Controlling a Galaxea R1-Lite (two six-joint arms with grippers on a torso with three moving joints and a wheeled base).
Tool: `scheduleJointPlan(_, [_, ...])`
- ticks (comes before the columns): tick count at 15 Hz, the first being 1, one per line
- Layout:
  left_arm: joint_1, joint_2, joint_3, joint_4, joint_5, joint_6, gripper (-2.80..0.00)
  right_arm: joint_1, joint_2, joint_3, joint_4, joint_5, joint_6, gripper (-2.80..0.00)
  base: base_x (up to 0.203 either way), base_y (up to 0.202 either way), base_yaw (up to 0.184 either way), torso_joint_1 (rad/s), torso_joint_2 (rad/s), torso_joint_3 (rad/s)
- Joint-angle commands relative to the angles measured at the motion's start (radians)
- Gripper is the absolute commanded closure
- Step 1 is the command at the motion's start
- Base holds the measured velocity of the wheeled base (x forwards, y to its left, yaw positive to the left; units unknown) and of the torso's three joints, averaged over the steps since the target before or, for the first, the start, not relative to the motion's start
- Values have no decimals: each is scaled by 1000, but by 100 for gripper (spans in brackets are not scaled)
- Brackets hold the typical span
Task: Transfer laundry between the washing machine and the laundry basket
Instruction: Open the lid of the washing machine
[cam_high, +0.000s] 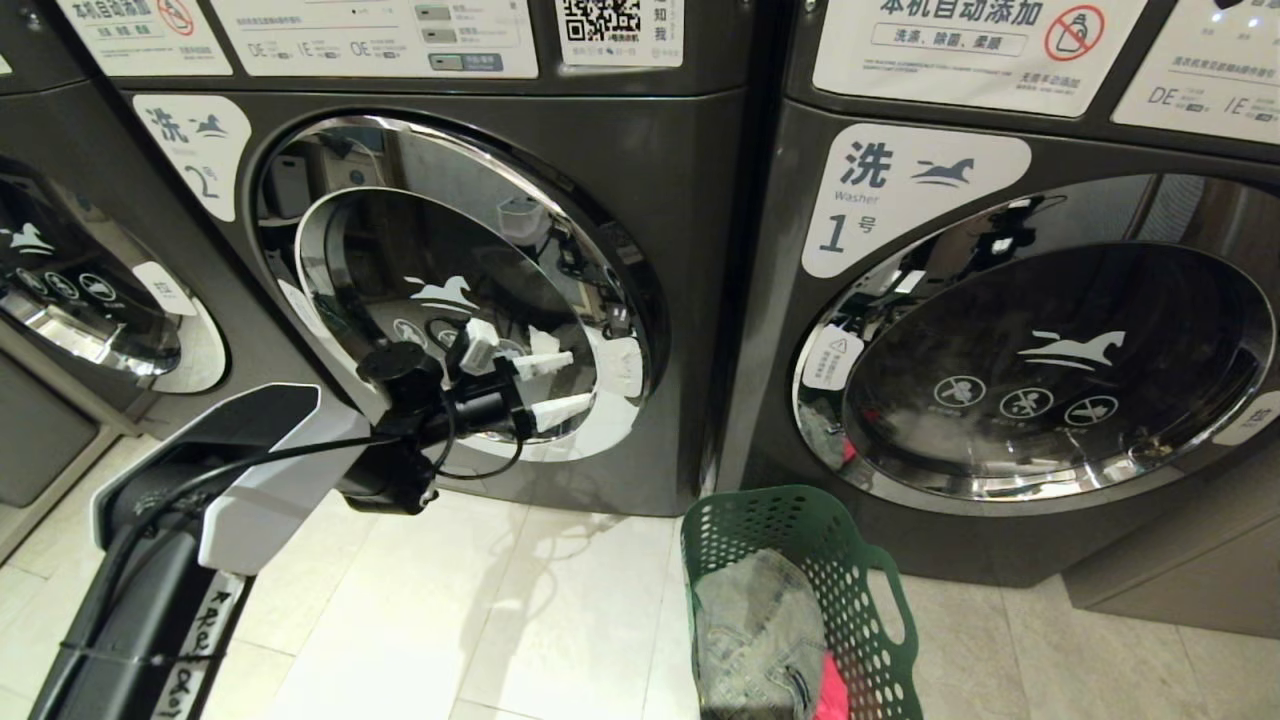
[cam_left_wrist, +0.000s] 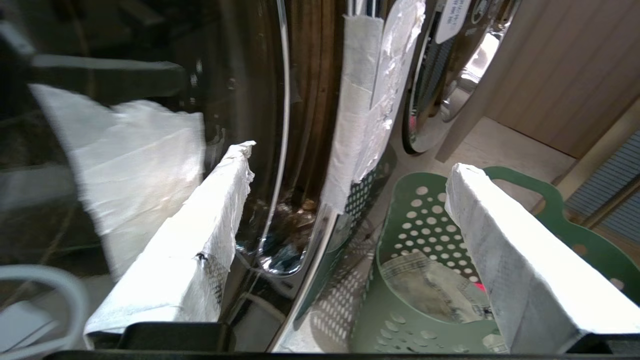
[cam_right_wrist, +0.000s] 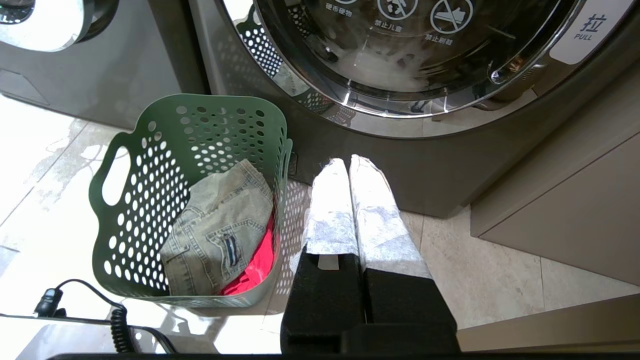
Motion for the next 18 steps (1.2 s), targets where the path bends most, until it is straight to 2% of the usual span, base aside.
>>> scheduleJointPlan(1, [2,-31,22,-13,-4,-2,-280,0,2,0,0,0,-2,0,0,0,0,0,0,0])
scheduleJointPlan(4, [1,-136,156,-31,-1,-2,-280,0,2,0,0,0,-2,0,0,0,0,0,0,0])
scheduleJointPlan(6, [2,-266,296,-53,1,-1,-280,0,2,0,0,0,-1,0,0,0,0,0,0,0])
scheduleJointPlan(9, [14,-564,573,-66,29,4,-280,0,2,0,0,0,-2,0,0,0,0,0,0,0])
scheduleJointPlan(11, [65,-793,693,-56,97,3,-280,0,2,0,0,0,-2,0,0,0,0,0,0,0])
scheduleJointPlan(13, [205,-1048,750,-1,186,1,-280,0,2,0,0,0,-1,0,0,0,0,0,0,0])
scheduleJointPlan(14, [303,-1155,760,25,220,-2,-280,0,2,0,0,0,-1,0,0,0,0,0,0,0])
scheduleJointPlan(15, [433,-1261,756,48,257,-21,-280,0,2,0,0,0,-1,0,0,0,0,0,0,0])
scheduleJointPlan(16, [522,-1354,736,69,292,-61,-280,0,2,0,0,0,-2,0,0,0,0,0,0,0])
scheduleJointPlan(18, [627,-1496,644,144,345,-135,-280,0,2,0,0,0,-1,0,0,0,0,0,0,0])
